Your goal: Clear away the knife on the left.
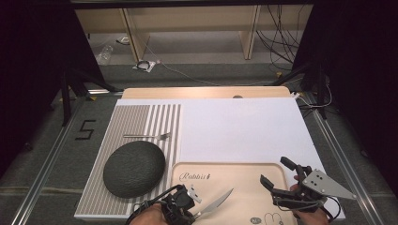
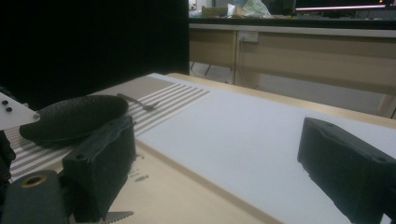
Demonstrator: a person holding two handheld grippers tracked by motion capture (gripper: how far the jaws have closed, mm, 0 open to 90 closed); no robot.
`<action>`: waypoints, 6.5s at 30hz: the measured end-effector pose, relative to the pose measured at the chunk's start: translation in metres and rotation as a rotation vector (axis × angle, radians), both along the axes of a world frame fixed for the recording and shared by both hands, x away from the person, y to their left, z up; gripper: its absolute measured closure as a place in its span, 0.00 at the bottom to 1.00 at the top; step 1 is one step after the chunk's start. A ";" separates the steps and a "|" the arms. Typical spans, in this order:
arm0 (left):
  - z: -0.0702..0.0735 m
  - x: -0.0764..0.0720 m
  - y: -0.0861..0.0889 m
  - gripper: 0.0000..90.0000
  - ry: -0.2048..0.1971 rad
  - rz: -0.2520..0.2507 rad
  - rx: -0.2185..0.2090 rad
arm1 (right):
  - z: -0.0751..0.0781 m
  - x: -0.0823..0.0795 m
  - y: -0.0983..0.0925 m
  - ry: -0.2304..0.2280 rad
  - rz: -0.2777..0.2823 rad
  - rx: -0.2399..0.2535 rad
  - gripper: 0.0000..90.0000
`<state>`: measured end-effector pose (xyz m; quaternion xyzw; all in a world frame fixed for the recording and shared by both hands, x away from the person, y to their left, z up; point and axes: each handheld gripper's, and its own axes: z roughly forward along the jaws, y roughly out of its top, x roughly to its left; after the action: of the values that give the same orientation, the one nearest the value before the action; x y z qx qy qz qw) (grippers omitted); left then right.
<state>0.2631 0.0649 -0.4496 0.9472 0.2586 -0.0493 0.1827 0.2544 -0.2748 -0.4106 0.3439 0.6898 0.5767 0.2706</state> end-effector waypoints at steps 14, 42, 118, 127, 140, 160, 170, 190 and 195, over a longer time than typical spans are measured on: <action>-0.007 -0.002 -0.005 0.88 0.011 -0.005 0.033 | 0.000 0.000 0.001 0.006 0.000 -0.002 0.14; 0.005 -0.008 -0.011 0.83 -0.186 -0.011 -0.138 | 0.000 0.000 0.001 -0.003 0.005 0.002 0.14; -0.013 0.012 0.010 0.99 -0.192 0.046 0.010 | 0.000 0.000 0.000 -0.006 0.003 0.009 0.14; -0.013 0.014 0.016 0.99 -0.196 0.058 0.028 | 0.000 -0.001 0.000 0.001 0.002 0.010 0.14; -0.013 0.018 0.024 0.99 -0.187 0.078 0.038 | 0.000 -0.001 0.000 0.000 0.002 0.008 0.14; -0.010 0.021 0.032 0.97 -0.192 0.099 0.032 | 0.000 -0.001 0.000 0.002 0.002 0.008 0.14; 0.005 0.029 0.044 0.49 -0.238 0.204 -0.110 | 0.000 0.000 0.000 0.000 0.002 0.010 0.14; 0.029 0.041 0.070 0.25 -0.313 0.344 -0.197 | 0.000 0.000 0.000 0.002 0.000 0.010 0.14; 0.033 0.043 0.077 0.25 -0.321 0.372 -0.205 | 0.000 0.000 -0.001 0.003 -0.001 0.007 0.14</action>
<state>0.3066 0.1423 -0.4167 0.8555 0.3898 0.1102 0.3224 0.2540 -0.2754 -0.4104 0.3460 0.6880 0.5787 0.2684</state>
